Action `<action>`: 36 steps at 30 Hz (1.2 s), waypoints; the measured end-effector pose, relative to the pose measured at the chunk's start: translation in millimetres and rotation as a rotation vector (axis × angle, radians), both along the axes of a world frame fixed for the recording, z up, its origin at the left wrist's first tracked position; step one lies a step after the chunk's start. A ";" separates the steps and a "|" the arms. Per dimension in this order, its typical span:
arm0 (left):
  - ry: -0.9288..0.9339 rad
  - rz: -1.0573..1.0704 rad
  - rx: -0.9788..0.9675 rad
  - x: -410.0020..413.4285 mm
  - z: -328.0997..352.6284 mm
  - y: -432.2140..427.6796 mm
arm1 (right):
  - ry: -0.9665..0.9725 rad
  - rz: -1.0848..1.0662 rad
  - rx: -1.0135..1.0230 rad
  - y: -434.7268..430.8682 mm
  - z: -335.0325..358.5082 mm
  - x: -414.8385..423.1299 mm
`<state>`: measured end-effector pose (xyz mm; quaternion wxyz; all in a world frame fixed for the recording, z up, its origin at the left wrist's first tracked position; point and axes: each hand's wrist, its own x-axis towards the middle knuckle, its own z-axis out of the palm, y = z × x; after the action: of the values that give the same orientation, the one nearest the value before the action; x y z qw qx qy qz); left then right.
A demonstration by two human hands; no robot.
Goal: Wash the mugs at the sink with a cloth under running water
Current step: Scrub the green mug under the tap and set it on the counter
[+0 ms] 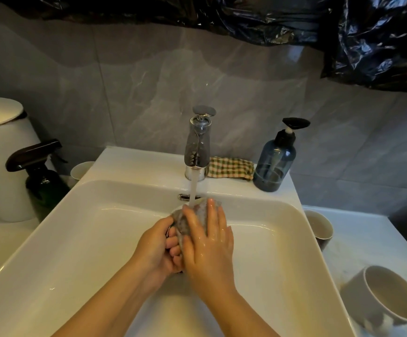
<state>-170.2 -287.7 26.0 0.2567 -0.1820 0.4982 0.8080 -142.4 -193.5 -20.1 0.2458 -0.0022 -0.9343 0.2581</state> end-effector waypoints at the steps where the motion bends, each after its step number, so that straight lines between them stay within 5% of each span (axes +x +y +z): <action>1: 0.001 -0.016 -0.021 0.8 0.1 -1.2 | -0.032 -0.013 -0.033 2.9 4.9 -2.7; 5: -0.018 -0.044 -0.032 2.3 -2.3 -2.9 | -0.258 -0.039 -0.689 23.5 17.6 -15.3; 7: -0.041 -0.019 -0.002 0.3 -1.9 -2.3 | -0.212 -0.003 -0.614 24.1 13.4 -12.5; 11: -0.038 0.026 0.027 -2.5 -0.6 -5.7 | -0.100 0.047 0.024 4.8 0.9 1.3; 15: -0.003 -0.016 -0.037 -0.6 1.1 -7.7 | -0.100 0.016 -0.010 4.9 8.4 -6.2; 17: 0.013 -0.053 -0.067 -0.2 1.2 -5.9 | -0.240 0.031 -0.287 12.1 18.1 -9.7; 20: 0.003 -0.064 -0.045 -1.8 0.8 -5.2 | -0.143 0.000 -0.605 19.9 22.9 -11.2; 24: -0.045 -0.014 0.005 -5.7 0.3 -9.6 | -0.244 0.205 -0.160 15.7 15.9 5.7; 27: -0.021 -0.046 -0.029 -3.0 1.5 -10.1 | -0.208 0.111 -0.142 12.4 16.3 1.2; 30: 0.015 -0.097 -0.052 -2.9 2.4 -9.8 | -0.166 -0.013 -0.398 11.0 25.3 -7.0; 34: 0.025 -0.082 -0.049 -5.3 4.7 -13.2 | -0.176 -0.069 -1.078 27.2 35.1 -15.1; 36: 0.002 -0.032 -0.026 -6.1 4.1 -12.0 | -0.194 0.005 -1.102 31.1 37.0 -9.2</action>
<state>-176.3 -299.7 30.1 0.2664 -0.1765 0.5120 0.7973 -151.6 -162.4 16.9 0.1205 -0.1521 -0.6796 0.7075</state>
